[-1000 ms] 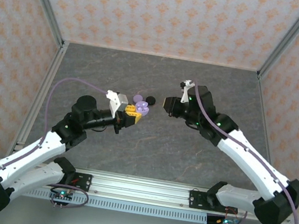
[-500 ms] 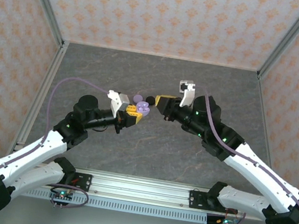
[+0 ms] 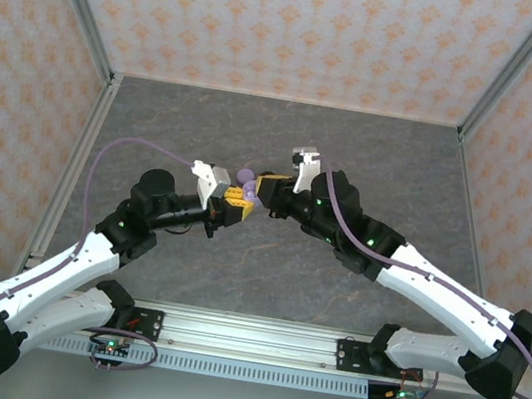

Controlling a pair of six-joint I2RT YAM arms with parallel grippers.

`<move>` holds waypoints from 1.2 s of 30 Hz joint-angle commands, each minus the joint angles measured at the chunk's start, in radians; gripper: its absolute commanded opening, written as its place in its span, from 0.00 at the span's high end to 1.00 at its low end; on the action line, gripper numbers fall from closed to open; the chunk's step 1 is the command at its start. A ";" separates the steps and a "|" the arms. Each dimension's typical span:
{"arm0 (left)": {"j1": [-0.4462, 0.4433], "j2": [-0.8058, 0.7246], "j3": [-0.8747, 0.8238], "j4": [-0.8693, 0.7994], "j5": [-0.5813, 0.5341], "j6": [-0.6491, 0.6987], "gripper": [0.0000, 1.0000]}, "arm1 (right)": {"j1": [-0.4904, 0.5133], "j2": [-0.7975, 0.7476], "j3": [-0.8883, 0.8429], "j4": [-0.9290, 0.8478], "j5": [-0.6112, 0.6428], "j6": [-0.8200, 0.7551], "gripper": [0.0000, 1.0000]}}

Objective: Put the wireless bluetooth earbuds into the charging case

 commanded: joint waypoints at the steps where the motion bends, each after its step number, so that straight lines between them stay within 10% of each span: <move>1: -0.013 -0.007 0.012 0.051 0.008 -0.012 1.00 | 0.004 0.008 0.030 -0.007 0.013 -0.011 0.81; 36: -0.013 -0.007 0.007 0.051 0.004 -0.010 1.00 | 0.010 0.031 0.038 -0.079 -0.027 -0.014 0.75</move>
